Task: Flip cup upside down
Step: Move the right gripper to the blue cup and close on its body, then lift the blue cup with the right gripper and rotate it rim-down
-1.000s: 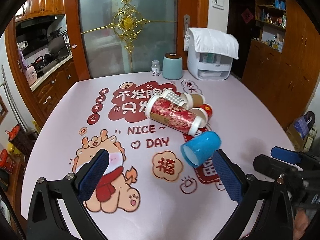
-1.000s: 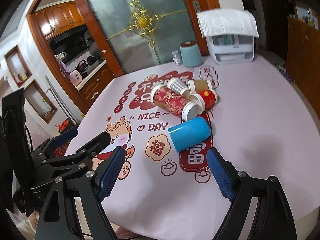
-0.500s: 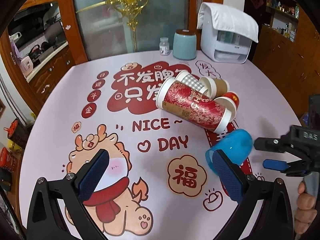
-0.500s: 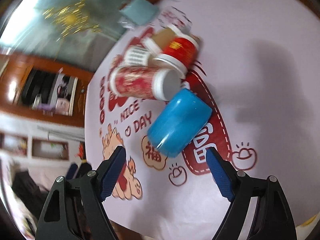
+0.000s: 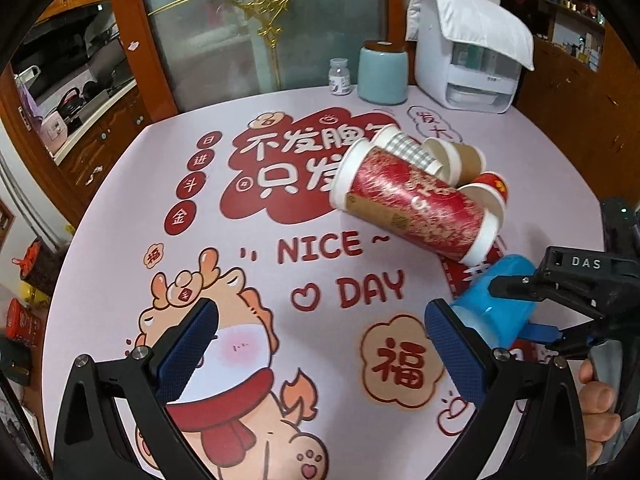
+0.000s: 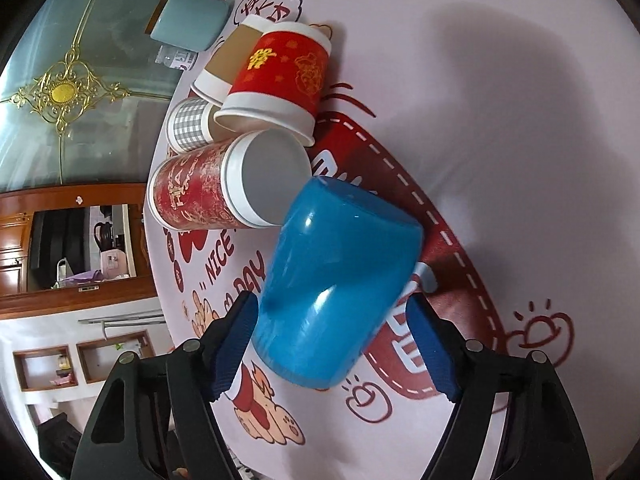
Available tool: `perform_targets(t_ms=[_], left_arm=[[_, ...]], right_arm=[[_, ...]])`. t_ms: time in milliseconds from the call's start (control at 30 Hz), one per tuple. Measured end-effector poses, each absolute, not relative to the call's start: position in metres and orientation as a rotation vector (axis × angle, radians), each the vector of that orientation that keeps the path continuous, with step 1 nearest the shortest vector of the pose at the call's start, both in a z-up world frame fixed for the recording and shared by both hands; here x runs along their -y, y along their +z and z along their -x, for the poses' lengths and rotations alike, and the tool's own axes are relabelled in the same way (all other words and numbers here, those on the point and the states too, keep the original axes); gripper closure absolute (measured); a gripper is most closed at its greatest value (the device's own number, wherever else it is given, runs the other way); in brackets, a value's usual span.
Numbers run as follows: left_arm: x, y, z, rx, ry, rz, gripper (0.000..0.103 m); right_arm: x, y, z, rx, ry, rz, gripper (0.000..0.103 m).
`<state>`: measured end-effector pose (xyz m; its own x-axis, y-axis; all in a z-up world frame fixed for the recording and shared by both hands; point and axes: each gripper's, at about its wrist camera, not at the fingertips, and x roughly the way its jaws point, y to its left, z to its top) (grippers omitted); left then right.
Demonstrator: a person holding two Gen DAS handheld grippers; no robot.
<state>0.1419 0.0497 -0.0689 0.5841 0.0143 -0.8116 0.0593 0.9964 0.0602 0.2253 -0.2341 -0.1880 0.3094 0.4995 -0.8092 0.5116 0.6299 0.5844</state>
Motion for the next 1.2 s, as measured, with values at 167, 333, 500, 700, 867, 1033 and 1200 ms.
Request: perform_targets(t_ms=[167, 333, 500, 700, 867, 1033, 1200], left_arm=[[-0.063, -0.075, -0.146, -0.957, -0.005, -0.074, 0.001], [-0.072, -0.080, -0.149, -0.967, 0.006, -0.059, 0.001], [-0.077, -0.085, -0.150, -0.980, 0.009, -0.048, 0.001], [-0.083, -0.086, -0.147, -0.984, 0.016, -0.041, 0.001], [-0.082, -0.080, -0.139, -0.976, 0.009, -0.051, 0.001], [-0.079, -0.073, -0.128, -0.971, -0.009, -0.050, 0.001], [-0.074, -0.074, -0.111, -0.979, -0.024, -0.037, 0.001]], right_arm=[[0.219, -0.188, -0.232, -1.305, -0.035, -0.926, 0.028], [0.214, -0.188, -0.236, -1.300, -0.045, -0.923, 0.028], [0.213, -0.194, -0.241, -1.294, -0.034, -0.970, 0.032], [0.211, -0.186, -0.240, -1.273, -0.036, -0.904, 0.036], [0.209, -0.155, -0.231, -1.258, 0.029, -0.748, 0.039], [0.196, -0.124, -0.216, -1.269, 0.117, -0.555, 0.041], [0.182, -0.112, -0.191, -1.263, 0.166, -0.423, 0.041]])
